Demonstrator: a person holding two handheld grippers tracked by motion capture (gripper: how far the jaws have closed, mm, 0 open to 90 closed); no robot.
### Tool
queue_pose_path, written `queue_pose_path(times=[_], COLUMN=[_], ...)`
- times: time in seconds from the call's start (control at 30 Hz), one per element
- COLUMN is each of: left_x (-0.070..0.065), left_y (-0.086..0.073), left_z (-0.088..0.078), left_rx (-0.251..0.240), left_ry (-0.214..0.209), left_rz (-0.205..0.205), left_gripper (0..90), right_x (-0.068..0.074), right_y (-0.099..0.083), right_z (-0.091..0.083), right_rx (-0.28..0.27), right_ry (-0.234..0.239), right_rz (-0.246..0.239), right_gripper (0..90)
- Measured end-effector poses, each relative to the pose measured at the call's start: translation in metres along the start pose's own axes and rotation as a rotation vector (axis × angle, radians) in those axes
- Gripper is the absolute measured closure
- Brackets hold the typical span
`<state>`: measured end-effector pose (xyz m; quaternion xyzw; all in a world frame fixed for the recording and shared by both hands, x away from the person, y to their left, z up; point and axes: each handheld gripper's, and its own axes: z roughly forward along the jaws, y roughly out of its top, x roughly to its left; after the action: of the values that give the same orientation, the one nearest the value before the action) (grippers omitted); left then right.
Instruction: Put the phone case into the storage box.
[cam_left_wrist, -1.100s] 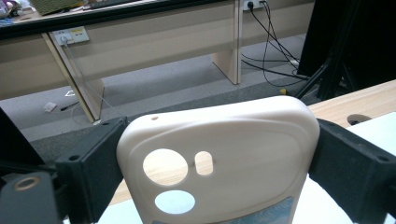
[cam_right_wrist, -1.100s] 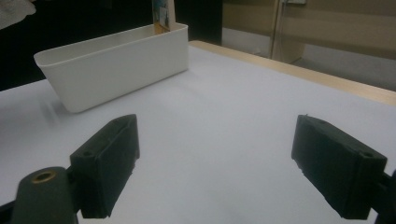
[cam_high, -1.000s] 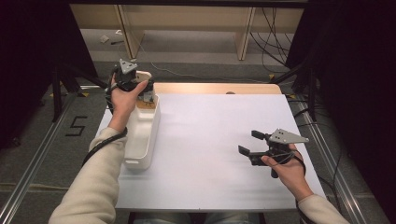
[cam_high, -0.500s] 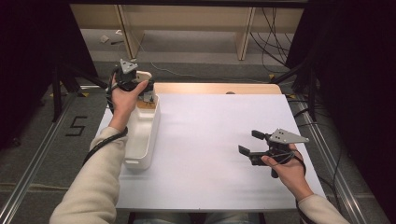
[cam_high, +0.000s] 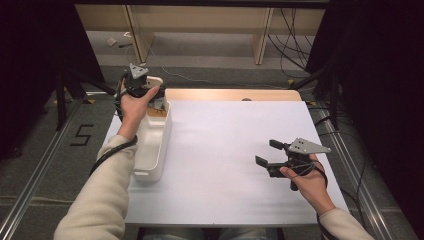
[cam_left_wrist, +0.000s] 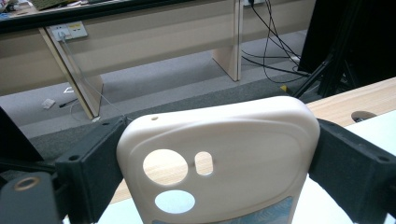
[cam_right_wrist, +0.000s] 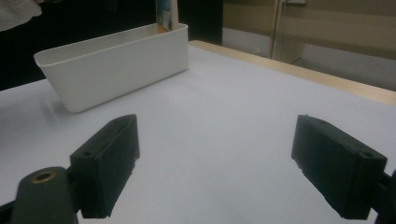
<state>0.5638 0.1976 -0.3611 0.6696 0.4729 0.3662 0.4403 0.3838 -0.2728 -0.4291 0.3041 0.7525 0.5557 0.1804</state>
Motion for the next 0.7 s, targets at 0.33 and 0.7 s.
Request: queue_pose_path(times=[0.33, 0.7], left_x=[0.0003, 0.0016], left_y=[-0.0009, -0.0048], left_z=[0.0025, 0.0060], left_rx=[0.008, 0.022], left_ry=[0.002, 0.005], left_rz=[0.000, -0.002], left_gripper=[9.4, 9.4], right_x=[0.0000, 0.0000], right_y=[0.0000, -0.0001], right_z=[0.0001, 0.0001], right_rx=[0.000, 0.002], right_ry=[0.000, 0.003], right_rz=[0.000, -0.002], right_gripper=[16.1, 16.1])
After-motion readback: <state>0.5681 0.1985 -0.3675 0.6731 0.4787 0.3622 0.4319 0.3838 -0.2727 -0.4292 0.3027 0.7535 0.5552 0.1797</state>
